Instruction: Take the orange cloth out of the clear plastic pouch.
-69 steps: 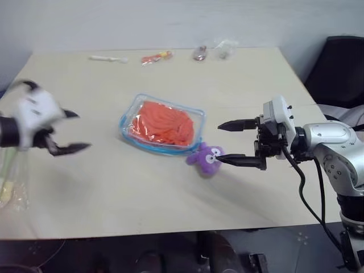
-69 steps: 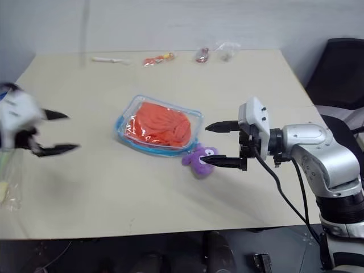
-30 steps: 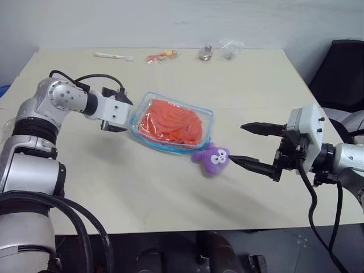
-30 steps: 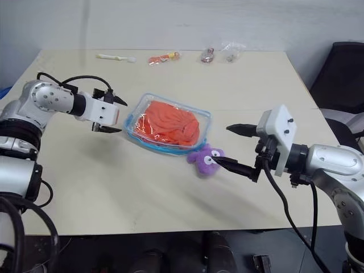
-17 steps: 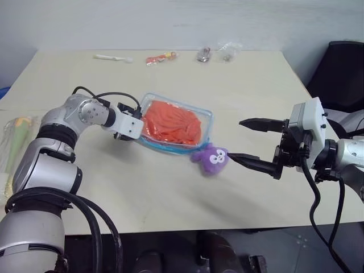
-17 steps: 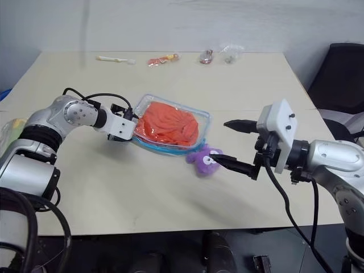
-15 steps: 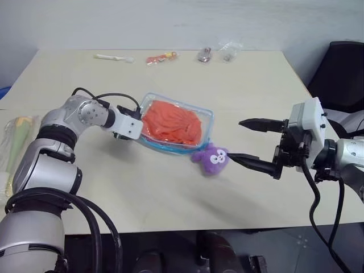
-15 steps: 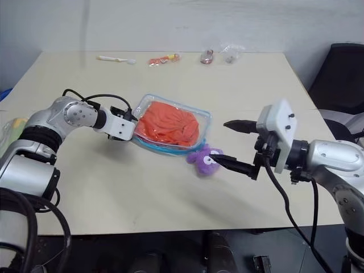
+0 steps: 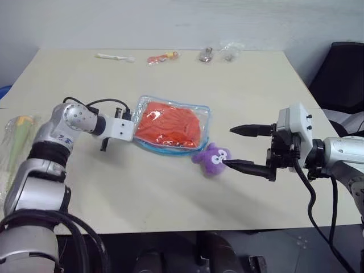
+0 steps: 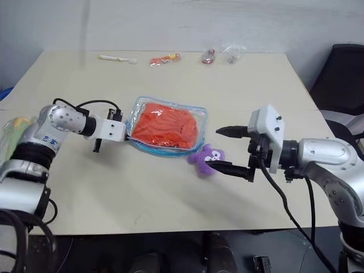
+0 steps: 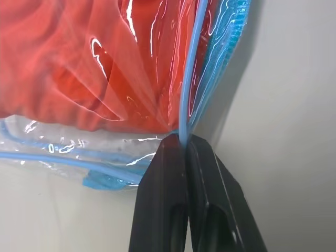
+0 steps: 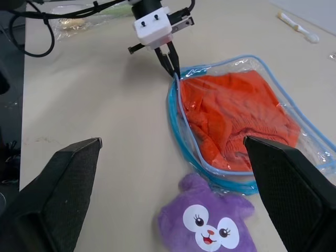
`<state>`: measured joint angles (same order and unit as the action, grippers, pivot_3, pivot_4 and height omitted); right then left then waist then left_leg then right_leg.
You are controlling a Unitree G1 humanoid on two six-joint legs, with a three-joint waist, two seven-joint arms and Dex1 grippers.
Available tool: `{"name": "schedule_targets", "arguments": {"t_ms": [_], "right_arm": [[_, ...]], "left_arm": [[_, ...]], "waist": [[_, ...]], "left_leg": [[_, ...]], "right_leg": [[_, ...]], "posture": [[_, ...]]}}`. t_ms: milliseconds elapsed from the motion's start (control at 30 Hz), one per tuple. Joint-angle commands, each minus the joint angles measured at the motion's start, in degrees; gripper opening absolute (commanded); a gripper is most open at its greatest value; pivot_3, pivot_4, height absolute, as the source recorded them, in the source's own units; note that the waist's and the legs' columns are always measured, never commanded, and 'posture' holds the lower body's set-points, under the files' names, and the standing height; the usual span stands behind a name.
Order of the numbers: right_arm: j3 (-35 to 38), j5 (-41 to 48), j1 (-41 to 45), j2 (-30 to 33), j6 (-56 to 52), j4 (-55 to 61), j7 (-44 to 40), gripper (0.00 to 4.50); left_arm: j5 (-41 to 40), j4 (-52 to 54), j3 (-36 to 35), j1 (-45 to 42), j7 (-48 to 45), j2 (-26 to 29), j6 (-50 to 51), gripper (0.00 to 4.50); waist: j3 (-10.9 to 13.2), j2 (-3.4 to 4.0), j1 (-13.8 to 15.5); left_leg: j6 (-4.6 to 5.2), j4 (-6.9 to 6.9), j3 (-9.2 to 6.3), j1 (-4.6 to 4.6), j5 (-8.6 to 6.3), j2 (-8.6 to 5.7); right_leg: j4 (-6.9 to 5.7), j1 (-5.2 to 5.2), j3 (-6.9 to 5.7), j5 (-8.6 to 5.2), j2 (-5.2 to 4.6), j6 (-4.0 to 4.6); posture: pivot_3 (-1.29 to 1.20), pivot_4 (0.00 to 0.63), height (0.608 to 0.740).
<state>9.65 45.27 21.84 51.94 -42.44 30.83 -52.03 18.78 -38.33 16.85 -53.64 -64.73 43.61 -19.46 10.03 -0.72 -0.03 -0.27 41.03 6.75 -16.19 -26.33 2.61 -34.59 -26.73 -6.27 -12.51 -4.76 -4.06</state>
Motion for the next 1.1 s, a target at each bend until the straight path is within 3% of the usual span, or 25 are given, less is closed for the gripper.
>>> {"name": "schedule_targets", "arguments": {"t_ms": [33,167,333,667,933,1100], "right_arm": [[0.4,-0.1,1.2,0.8,0.3,0.9,0.2,4.5],[-1.4,-1.4,1.1,0.9,1.8,-0.2,-2.9,4.5],[-2.4,-3.0,1.2,0.6,2.9,-1.6,-4.3,4.5],[-7.9,-7.0,3.9,0.4,6.7,-4.4,-9.8,4.5],[-11.6,-11.0,7.1,-1.6,11.2,-9.1,-13.5,4.5],[-11.0,-11.6,6.1,-2.3,11.9,-8.9,-13.1,4.5]], "left_arm": [[-0.7,23.6,-1.8,6.6,-3.0,-0.3,20.2,0.02],[2.0,40.4,-1.5,12.9,-5.5,1.5,35.1,0.02],[4.8,53.7,-2.7,18.5,-4.4,3.3,47.0,0.02],[4.2,70.0,-6.6,30.4,-4.0,9.9,64.3,0.02],[2.4,69.9,-12.3,37.6,2.3,13.5,61.1,0.02],[0.8,65.1,-11.1,35.2,5.1,13.3,54.3,0.02]], "waist": [[0.0,0.01,0.0],[0.0,0.02,0.0],[0.0,0.03,0.0],[0.0,0.06,0.0],[0.1,0.14,0.4],[0.1,0.15,0.4]], "left_leg": [[0.0,0.0,-0.01,0.0,0.0,0.01],[-0.01,0.02,0.0,-0.03,0.0,0.01],[-0.02,-0.01,0.02,-0.03,-0.01,0.03],[-0.06,-0.04,0.01,0.01,-0.03,0.09],[-0.09,-0.04,0.0,0.02,-0.04,0.09],[-0.1,-0.05,0.01,0.0,-0.05,0.1]], "right_leg": [[0.01,0.0,0.0,0.0,0.0,0.0],[0.02,0.0,0.01,0.0,0.02,0.0],[0.04,0.01,0.05,0.0,0.03,0.0],[0.05,0.01,0.07,-0.03,0.07,0.05],[0.05,0.01,0.05,-0.04,0.05,0.07],[0.05,0.01,0.06,-0.04,0.05,0.07]], "posture": [[0.0,0.15,0.74],[0.0,0.15,0.74],[0.0,0.15,0.74],[0.0,0.15,0.74],[0.0,0.15,0.74],[0.0,0.15,0.74]]}}
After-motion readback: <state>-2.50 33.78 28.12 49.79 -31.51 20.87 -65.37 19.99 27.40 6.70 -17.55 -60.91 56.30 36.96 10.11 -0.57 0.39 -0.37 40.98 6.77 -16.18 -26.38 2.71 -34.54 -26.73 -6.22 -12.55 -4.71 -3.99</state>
